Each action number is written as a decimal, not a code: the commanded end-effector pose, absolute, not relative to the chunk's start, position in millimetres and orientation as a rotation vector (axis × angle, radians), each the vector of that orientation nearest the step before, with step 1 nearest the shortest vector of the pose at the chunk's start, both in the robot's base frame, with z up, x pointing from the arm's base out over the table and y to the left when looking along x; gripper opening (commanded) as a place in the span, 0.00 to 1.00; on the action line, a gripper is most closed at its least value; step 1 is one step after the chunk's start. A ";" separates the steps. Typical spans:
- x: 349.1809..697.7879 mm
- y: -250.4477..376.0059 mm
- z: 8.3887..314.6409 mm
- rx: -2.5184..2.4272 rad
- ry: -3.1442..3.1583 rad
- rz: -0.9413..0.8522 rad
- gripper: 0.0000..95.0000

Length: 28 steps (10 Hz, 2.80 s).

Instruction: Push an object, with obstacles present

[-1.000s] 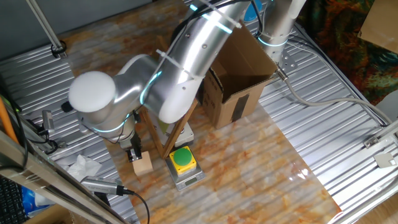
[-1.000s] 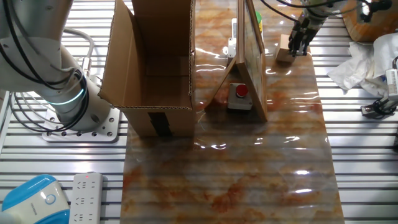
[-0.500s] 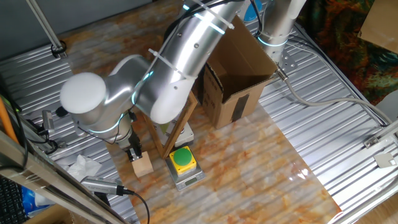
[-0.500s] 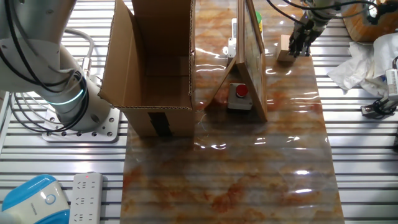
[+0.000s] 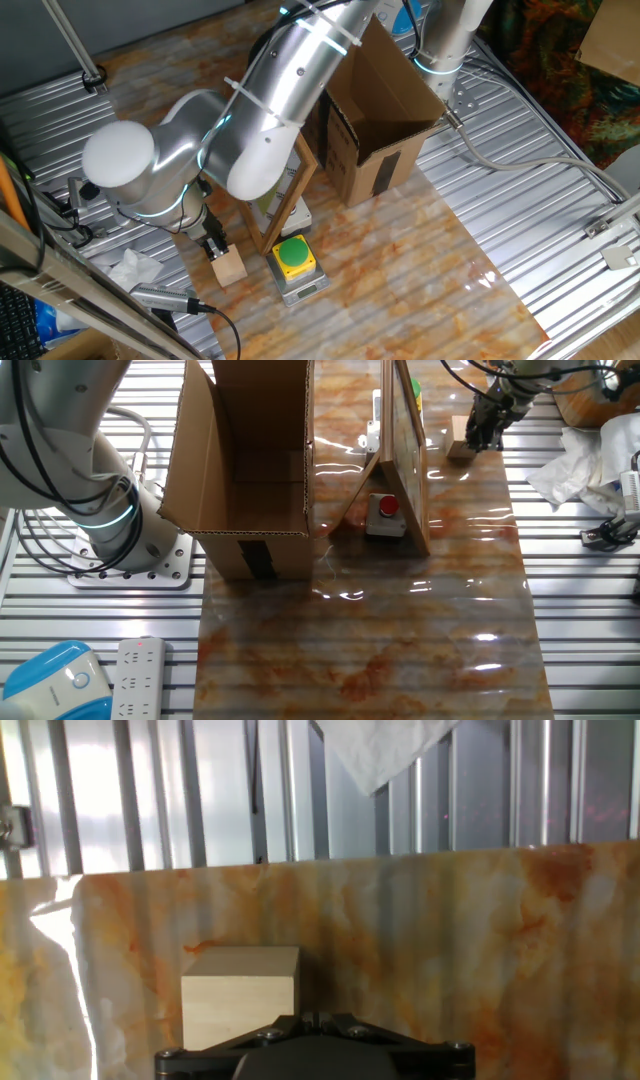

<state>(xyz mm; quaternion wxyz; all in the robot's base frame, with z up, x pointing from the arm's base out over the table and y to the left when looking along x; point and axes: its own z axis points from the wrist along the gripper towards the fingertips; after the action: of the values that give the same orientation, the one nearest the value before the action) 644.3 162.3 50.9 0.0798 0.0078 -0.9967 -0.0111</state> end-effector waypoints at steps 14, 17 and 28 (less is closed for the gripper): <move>643.6 176.1 45.7 0.027 -3.056 -0.040 0.00; 642.9 191.2 41.4 -0.003 -3.063 -0.033 0.00; 641.2 245.1 40.9 -0.103 -3.072 -0.010 0.00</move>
<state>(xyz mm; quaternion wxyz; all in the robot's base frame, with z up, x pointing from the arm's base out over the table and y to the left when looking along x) 640.8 246.9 40.5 0.0339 -0.0333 -0.9989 -0.0016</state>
